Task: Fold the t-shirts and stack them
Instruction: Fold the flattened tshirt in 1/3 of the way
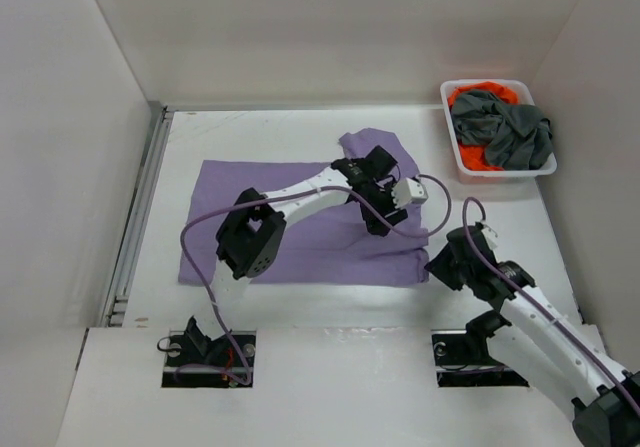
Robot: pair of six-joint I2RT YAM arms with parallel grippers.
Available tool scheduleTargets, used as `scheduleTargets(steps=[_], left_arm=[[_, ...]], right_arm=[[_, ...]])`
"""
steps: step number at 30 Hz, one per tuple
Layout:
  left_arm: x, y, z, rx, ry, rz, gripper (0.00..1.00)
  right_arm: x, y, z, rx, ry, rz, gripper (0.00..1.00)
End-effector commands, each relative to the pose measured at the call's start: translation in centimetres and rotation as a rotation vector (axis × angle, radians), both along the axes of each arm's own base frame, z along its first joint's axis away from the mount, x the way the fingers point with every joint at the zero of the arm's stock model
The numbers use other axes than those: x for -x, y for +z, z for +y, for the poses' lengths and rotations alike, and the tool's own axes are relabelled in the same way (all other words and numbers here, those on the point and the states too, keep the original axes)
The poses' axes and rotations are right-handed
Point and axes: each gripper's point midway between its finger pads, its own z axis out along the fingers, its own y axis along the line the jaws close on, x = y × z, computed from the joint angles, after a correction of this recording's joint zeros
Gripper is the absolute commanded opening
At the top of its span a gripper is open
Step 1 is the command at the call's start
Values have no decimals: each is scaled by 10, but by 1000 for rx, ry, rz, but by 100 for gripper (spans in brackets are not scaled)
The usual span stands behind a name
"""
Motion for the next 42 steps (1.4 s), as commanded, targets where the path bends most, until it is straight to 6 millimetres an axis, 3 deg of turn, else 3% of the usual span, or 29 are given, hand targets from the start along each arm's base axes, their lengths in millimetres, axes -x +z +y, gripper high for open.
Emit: scheduleTargets(steps=[1, 6, 11, 15, 24, 26, 30, 33, 38, 42], left_arm=[[18, 12, -23, 62, 2, 96, 52], [24, -7, -30, 30, 6, 105, 52], [12, -22, -24, -8, 39, 82, 47], [7, -14, -22, 1, 47, 55, 37], [2, -17, -19, 0, 75, 61, 12], [4, -15, -22, 13, 75, 74, 13], [14, -16, -26, 29, 43, 119, 27], [16, -26, -28, 15, 40, 138, 28], [16, -36, -28, 0, 45, 156, 24], [22, -42, -27, -21, 39, 172, 7]], right_arm=[[-1, -12, 6, -43, -3, -11, 39], [5, -23, 6, -59, 2, -9, 40], [6, -30, 8, -60, -3, 6, 40], [4, -30, 10, -62, 0, -8, 42], [1, -30, 14, -68, 8, -4, 49], [0, -30, 14, -68, 8, -4, 50], [0, -30, 14, -66, 7, -3, 51], [-1, -30, 14, -64, 8, -2, 50], [-1, -30, 15, -57, 13, 8, 50], [-2, -30, 16, -53, 20, 14, 51]])
